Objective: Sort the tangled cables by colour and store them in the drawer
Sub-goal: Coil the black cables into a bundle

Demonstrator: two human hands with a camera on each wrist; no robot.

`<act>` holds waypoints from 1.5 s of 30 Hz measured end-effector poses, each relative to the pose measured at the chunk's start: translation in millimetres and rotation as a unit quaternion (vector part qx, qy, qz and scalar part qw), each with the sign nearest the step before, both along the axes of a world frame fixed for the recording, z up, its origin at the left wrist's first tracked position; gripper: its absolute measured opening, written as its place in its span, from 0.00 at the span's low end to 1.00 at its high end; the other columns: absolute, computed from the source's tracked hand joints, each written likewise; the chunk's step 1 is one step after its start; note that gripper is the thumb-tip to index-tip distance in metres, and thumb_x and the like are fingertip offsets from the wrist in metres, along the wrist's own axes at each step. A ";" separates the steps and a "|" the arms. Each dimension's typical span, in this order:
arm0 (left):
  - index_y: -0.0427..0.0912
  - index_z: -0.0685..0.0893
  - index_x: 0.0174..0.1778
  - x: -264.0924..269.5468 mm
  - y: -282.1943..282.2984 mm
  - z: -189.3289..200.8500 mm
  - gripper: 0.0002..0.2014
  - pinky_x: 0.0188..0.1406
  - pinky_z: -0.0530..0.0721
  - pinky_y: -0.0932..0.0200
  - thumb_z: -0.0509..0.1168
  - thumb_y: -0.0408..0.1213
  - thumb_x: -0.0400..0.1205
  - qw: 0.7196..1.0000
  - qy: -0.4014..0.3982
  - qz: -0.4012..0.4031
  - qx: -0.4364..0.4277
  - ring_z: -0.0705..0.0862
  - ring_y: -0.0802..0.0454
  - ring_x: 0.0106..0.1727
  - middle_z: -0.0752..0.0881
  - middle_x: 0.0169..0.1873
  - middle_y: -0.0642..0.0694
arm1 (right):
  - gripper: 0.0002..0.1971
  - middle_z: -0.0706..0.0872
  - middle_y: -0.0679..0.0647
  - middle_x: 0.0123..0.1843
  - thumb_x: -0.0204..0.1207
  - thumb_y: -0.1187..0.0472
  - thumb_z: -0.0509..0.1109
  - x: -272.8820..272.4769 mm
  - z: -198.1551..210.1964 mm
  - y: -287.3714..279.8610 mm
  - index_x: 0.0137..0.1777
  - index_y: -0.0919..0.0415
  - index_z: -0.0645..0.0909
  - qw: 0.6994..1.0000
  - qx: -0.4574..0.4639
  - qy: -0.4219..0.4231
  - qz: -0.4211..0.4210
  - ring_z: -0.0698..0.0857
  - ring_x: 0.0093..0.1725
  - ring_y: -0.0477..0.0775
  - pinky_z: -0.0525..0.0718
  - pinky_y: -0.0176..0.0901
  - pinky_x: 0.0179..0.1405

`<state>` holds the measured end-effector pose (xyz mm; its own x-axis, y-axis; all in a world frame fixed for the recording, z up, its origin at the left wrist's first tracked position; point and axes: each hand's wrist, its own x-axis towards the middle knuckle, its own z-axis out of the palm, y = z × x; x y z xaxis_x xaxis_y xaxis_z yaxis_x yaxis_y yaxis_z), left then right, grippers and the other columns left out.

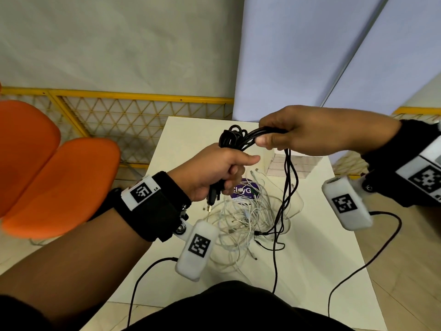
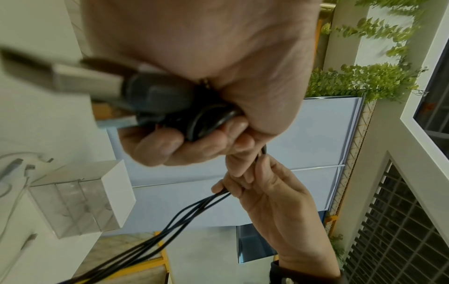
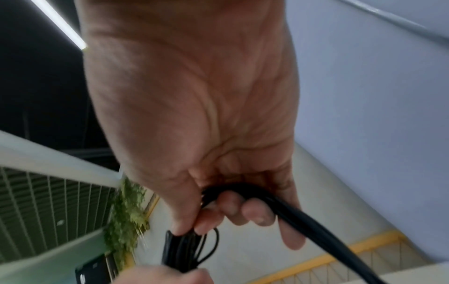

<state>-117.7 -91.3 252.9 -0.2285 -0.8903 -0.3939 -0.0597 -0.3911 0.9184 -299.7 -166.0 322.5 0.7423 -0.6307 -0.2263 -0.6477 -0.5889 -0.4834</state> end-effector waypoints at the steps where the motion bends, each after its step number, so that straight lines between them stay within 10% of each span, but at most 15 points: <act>1: 0.45 0.64 0.21 0.2 -0.1 -0.1 0.25 0.20 0.63 0.62 0.68 0.37 0.83 1.000 0.002 0.003 -0.005 0.63 0.52 0.18 0.63 0.15 0.51 | 0.15 0.74 0.46 0.31 0.83 0.47 0.64 0.2 1.8 1.3 0.38 0.55 0.77 1.000 0.018 -0.003 -0.004 0.72 0.30 0.42 0.73 0.27 0.31; 8: 0.44 0.66 0.20 -4.6 2.2 -4.6 0.26 0.21 0.66 0.62 0.68 0.38 0.84 0.999 0.028 0.023 -0.037 0.63 0.51 0.19 0.62 0.16 0.49 | 0.21 0.73 0.58 0.35 0.86 0.47 0.60 6.2 0.4 7.3 0.33 0.55 0.78 0.985 0.116 -0.122 -0.037 0.74 0.36 0.51 0.79 0.39 0.41; 14: 0.45 0.68 0.19 -8.6 1.8 -7.7 0.25 0.22 0.65 0.62 0.68 0.33 0.83 0.996 0.029 0.058 -0.056 0.64 0.52 0.18 0.65 0.15 0.50 | 0.16 0.81 0.44 0.28 0.88 0.60 0.60 12.0 -6.8 14.7 0.43 0.65 0.85 0.954 0.182 -0.213 -0.104 0.75 0.37 0.52 0.76 0.32 0.38; 23: 0.46 0.72 0.24 -8.1 2.7 -4.3 0.20 0.21 0.68 0.61 0.71 0.35 0.81 0.999 -0.014 0.015 -0.039 0.64 0.48 0.18 0.67 0.18 0.47 | 0.16 0.86 0.42 0.38 0.89 0.58 0.58 20.3 -9.1 23.3 0.39 0.55 0.79 0.989 0.037 -0.131 -0.064 0.77 0.37 0.42 0.77 0.42 0.43; 31: 0.51 0.82 0.18 -10.7 7.9 -2.6 0.27 0.22 0.66 0.60 0.63 0.41 0.87 0.994 0.012 0.011 -0.108 0.64 0.49 0.19 0.69 0.16 0.52 | 0.18 0.78 0.49 0.32 0.88 0.59 0.59 26.9 -17.6 30.1 0.35 0.58 0.76 0.942 0.183 -0.233 -0.156 0.75 0.34 0.48 0.76 0.39 0.39; 35: 0.51 0.81 0.30 -9.0 5.0 -6.1 0.14 0.22 0.68 0.60 0.67 0.49 0.81 0.988 0.001 0.042 -0.149 0.67 0.48 0.20 0.72 0.22 0.48 | 0.16 0.81 0.49 0.33 0.87 0.62 0.60 27.5 -19.1 30.3 0.36 0.61 0.78 0.910 0.240 -0.281 -0.186 0.77 0.40 0.54 0.78 0.46 0.41; 41: 0.44 0.76 0.33 -8.4 -2.0 -12.3 0.16 0.22 0.66 0.57 0.67 0.53 0.76 0.977 -0.047 0.143 -0.150 0.67 0.48 0.18 0.69 0.20 0.51 | 0.16 0.83 0.42 0.26 0.86 0.50 0.63 26.8 -14.2 35.0 0.42 0.55 0.86 0.957 0.067 -0.190 -0.207 0.77 0.26 0.39 0.72 0.27 0.28; 45: 0.46 0.73 0.27 -9.3 -5.3 -14.4 0.20 0.22 0.65 0.58 0.68 0.51 0.80 0.972 -0.026 0.204 -0.114 0.66 0.48 0.18 0.70 0.19 0.52 | 0.12 0.86 0.53 0.30 0.84 0.53 0.66 28.7 -16.2 39.4 0.43 0.59 0.83 0.948 0.050 -0.223 -0.222 0.77 0.23 0.42 0.73 0.38 0.29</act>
<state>-127.0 -96.7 238.5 0.1771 -0.9682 -0.1770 0.0092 -0.1782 0.9840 -271.1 -126.6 306.3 0.4448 -0.8952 -0.0276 -0.5385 -0.2427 -0.8069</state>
